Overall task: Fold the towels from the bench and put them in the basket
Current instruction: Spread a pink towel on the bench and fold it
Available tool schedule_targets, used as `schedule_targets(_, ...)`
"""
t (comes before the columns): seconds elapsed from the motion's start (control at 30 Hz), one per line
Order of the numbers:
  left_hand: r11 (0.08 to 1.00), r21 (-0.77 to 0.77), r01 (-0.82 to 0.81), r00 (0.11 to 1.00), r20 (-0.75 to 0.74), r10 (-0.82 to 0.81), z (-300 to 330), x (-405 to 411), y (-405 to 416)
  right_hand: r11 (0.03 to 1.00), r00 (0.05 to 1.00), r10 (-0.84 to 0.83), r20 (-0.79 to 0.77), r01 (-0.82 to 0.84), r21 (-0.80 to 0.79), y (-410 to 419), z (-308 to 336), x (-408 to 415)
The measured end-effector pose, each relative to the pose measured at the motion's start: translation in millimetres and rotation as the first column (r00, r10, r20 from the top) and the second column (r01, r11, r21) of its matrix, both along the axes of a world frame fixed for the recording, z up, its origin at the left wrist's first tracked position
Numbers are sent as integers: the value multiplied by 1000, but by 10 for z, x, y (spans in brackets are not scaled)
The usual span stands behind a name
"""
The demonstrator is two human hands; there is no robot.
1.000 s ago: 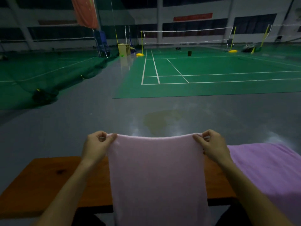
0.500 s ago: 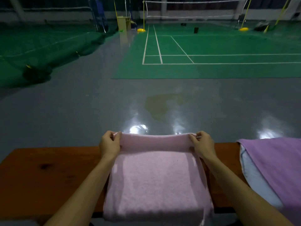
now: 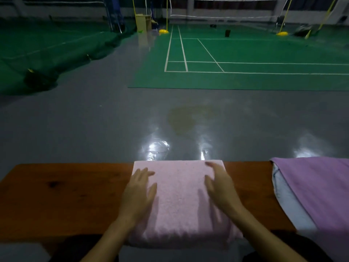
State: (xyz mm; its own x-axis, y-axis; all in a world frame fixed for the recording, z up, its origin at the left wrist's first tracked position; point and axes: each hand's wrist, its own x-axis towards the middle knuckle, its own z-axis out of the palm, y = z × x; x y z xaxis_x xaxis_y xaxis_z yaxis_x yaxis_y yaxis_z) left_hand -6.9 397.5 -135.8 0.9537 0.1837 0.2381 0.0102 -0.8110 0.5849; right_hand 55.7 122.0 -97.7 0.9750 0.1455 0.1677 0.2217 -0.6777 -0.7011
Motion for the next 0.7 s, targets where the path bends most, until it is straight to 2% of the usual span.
schedule_targets(0.1, 962, 266, 63, 980, -197, -9, -88, -290, -248, 978, 987, 115, -116, -133, -161, 223, -166, -443)
schedule_targets(0.17, 927, 361, 100, 955, -295, 12, -145, -358, -303, 910, 981, 77, -178, -143, -390, 275, -328, -609)
schedule_targets(0.23, 906, 411, 96, 953, -299, 35, -160, -370, -278, 834, 988, 47, -146, -119, -538, 211, -458, -685)
schedule_targets(0.3, 898, 430, 91, 956, -291, 43, -173, -367, -228, 786, 993, 20, -118, -89, -612, 46, -530, -704)
schedule_targets(0.4, 891, 442, 105, 952, -305, 39, -196, -377, -179, 749, 991, -29, -132, -66, -659, -241, -522, -721)
schedule_targets(0.57, 888, 449, 101, 961, -275, 30, -169, -390, -163, 749, 984, -106, -142, -15, -662, -421, -482, -729)
schedule_targets(0.7, 876, 475, 88, 957, -285, 59, -159, -415, -117, 757, 962, -264, 66, 249, -604, -515, -426, -650)
